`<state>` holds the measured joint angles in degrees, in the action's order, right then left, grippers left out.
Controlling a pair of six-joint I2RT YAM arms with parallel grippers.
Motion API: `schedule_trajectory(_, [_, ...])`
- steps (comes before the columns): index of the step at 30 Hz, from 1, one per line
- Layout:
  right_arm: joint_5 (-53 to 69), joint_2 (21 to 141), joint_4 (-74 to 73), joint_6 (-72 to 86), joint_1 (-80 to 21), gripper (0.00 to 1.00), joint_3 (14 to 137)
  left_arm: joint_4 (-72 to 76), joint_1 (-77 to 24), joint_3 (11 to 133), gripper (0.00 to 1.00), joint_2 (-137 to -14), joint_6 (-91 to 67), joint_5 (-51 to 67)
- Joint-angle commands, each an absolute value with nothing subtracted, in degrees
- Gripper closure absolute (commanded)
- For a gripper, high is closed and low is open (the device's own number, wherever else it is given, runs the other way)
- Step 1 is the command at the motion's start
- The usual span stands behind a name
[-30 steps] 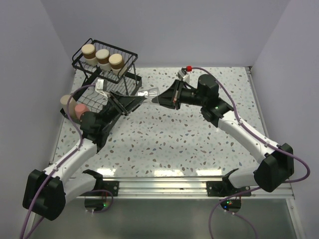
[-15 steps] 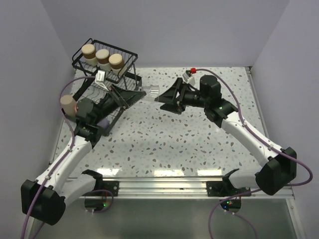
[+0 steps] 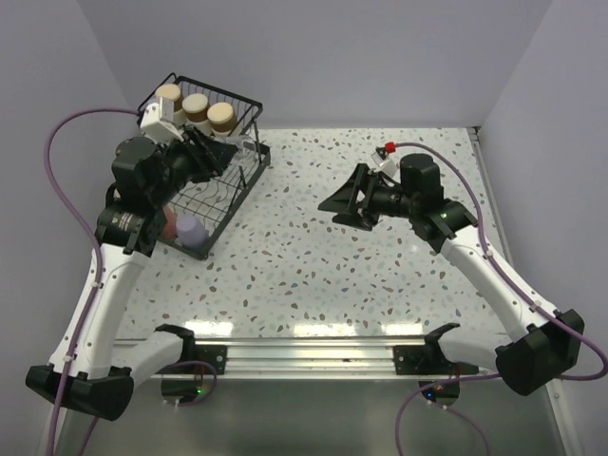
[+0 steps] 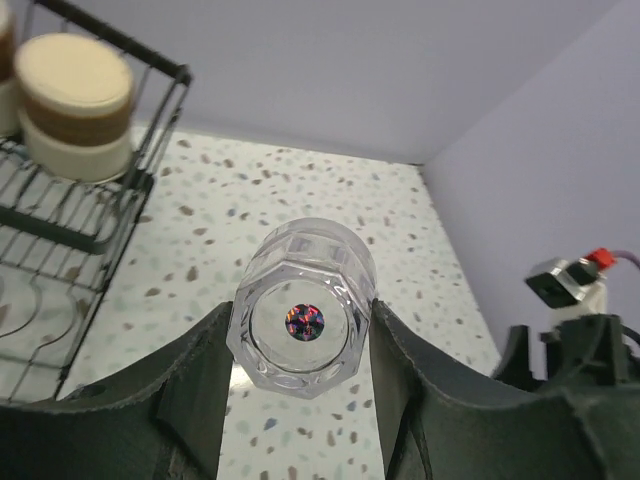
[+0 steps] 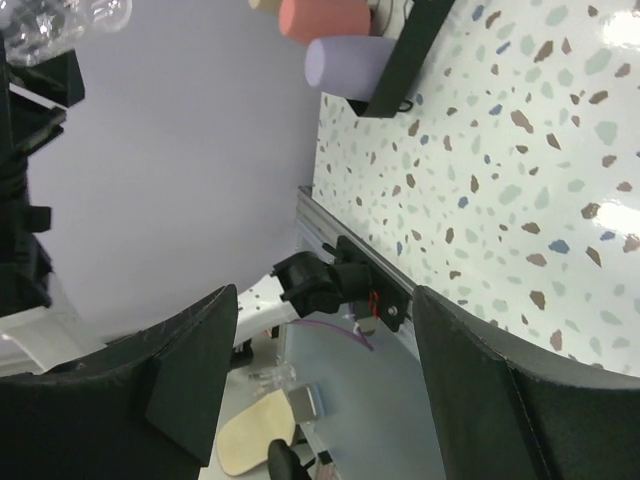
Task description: Load the cups into the dish rack
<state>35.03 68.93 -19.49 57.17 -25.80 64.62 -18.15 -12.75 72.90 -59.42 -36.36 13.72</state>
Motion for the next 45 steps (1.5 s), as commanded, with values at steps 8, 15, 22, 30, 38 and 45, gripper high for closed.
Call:
schedule_trajectory(8, [34.1,65.4,-26.3,50.9,-25.2,0.27,60.9,-38.1,-12.2,79.2,1.0,-63.9,-23.5,-13.7])
schedule_trajectory(15, [34.0,64.8,-29.0,49.2,-25.1,0.27,60.2,-35.1,-12.2,77.5,1.0,-68.8,-21.6,-17.8])
schedule_trajectory(22, [33.1,63.2,-30.5,48.7,-25.1,0.27,58.7,-31.8,-10.3,74.4,1.0,-73.3,-18.8,-19.1])
schedule_trajectory(30, [31.7,60.7,-32.3,48.4,-25.1,0.27,57.4,-28.0,-6.3,71.7,1.0,-77.5,-18.4,-17.2])
schedule_trajectory(38, [31.4,59.2,-33.2,48.4,-25.1,0.27,55.2,-23.2,-1.7,67.3,1.0,-82.0,-18.1,-11.7])
schedule_trajectory(45, [31.1,59.3,-34.2,47.9,-25.2,0.27,55.3,-21.4,-0.4,66.5,1.0,-85.6,-18.1,-10.8])
